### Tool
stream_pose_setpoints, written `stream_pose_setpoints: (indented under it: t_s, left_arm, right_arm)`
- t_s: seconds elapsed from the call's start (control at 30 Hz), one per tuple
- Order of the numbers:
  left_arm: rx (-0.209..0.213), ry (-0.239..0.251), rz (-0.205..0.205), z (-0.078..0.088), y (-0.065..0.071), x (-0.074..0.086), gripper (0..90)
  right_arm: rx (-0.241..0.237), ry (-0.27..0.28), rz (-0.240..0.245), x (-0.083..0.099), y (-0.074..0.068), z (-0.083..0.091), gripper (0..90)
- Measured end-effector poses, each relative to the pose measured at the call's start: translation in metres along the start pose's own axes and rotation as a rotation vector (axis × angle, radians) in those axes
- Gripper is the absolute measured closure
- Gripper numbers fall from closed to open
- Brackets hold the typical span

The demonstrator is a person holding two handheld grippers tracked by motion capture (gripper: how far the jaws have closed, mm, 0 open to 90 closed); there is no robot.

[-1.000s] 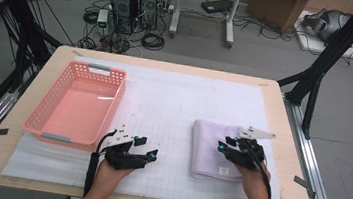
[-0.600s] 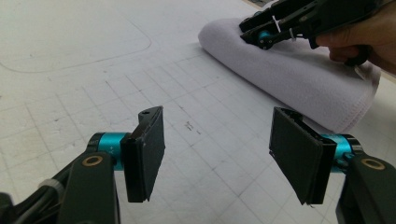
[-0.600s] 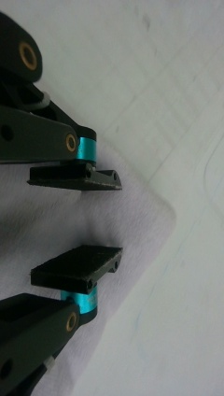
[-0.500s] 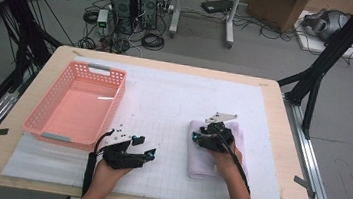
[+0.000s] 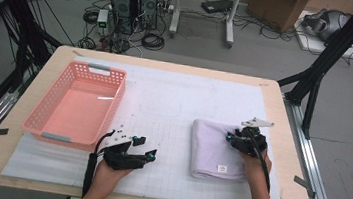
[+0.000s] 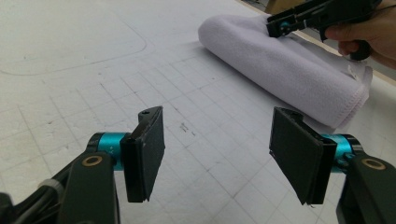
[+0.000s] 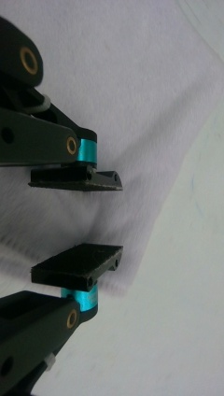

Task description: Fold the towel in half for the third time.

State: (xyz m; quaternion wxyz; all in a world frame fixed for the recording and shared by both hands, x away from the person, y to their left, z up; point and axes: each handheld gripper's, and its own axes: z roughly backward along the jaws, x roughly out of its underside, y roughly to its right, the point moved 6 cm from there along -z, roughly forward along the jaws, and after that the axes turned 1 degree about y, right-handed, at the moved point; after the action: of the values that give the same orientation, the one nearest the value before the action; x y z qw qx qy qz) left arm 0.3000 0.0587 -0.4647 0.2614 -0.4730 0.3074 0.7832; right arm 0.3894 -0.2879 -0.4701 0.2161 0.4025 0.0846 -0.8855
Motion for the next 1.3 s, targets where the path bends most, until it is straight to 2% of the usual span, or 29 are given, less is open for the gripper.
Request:
stream_pose_setpoints:
  t_s: [0.07,0.13,0.23,0.37,0.47,0.53,0.6,0.67,0.73,0.9,0.97,1.1,1.27,1.3]
  left_arm:
    - [0.002,0.002,-0.002,0.0,0.0,0.0,35.9]
    - [0.005,0.004,-0.001,-0.001,0.001,0.0,35.9]
    - [0.007,0.011,-0.006,-0.001,0.001,-0.001,35.7]
    - [0.011,0.022,-0.002,0.0,0.0,-0.002,35.4]
    - [0.015,0.031,0.001,0.001,0.0,-0.003,35.1]
    - [0.016,0.04,0.006,0.001,0.0,-0.004,34.6]
    - [0.024,0.045,0.014,0.002,0.0,-0.005,33.2]
    - [0.027,0.052,0.006,0.002,0.0,-0.006,32.3]
    - [0.03,0.061,0.017,0.002,-0.001,-0.008,31.2]
    - [0.027,0.073,0.043,0.001,0.001,-0.01,24.0]
    - [0.028,0.084,0.027,0.001,0.004,-0.011,17.5]
    - [0.055,0.116,0.028,-0.001,0.007,-0.015,20.2]
    - [0.052,0.116,0.024,-0.004,0.006,-0.015,21.2]
    - [0.045,0.11,0.007,-0.004,0.005,-0.015,20.5]
  right_arm:
    - [0.001,0.031,-0.037,0.002,0.006,0.007,59.8]
    - [-0.014,0.065,-0.044,0.002,0.006,0.017,59.7]
    - [-0.08,0.115,-0.033,0.007,-0.003,0.035,59.5]
    - [-0.15,0.103,0.015,0.029,-0.021,0.054,60.0]
    - [-0.163,0.066,0.047,0.051,-0.026,0.061,61.8]
    - [-0.148,0.057,0.067,0.062,-0.026,0.068,62.7]
    - [-0.123,0.04,0.067,0.071,-0.023,0.077,62.4]
    - [-0.128,0.065,0.039,0.078,-0.02,0.086,60.8]
    - [-0.135,0.107,0.027,0.078,-0.017,0.095,58.2]
    - [-0.113,0.226,-0.038,0.072,-0.007,0.113,39.4]
    - [-0.094,0.234,-0.039,0.074,-0.003,0.113,36.3]
    - [-0.062,0.218,-0.036,0.077,0.0,0.11,27.5]
    - [-0.05,0.236,-0.03,0.078,0.002,0.114,24.9]
    - [-0.047,0.234,-0.032,0.078,0.002,0.114,24.7]
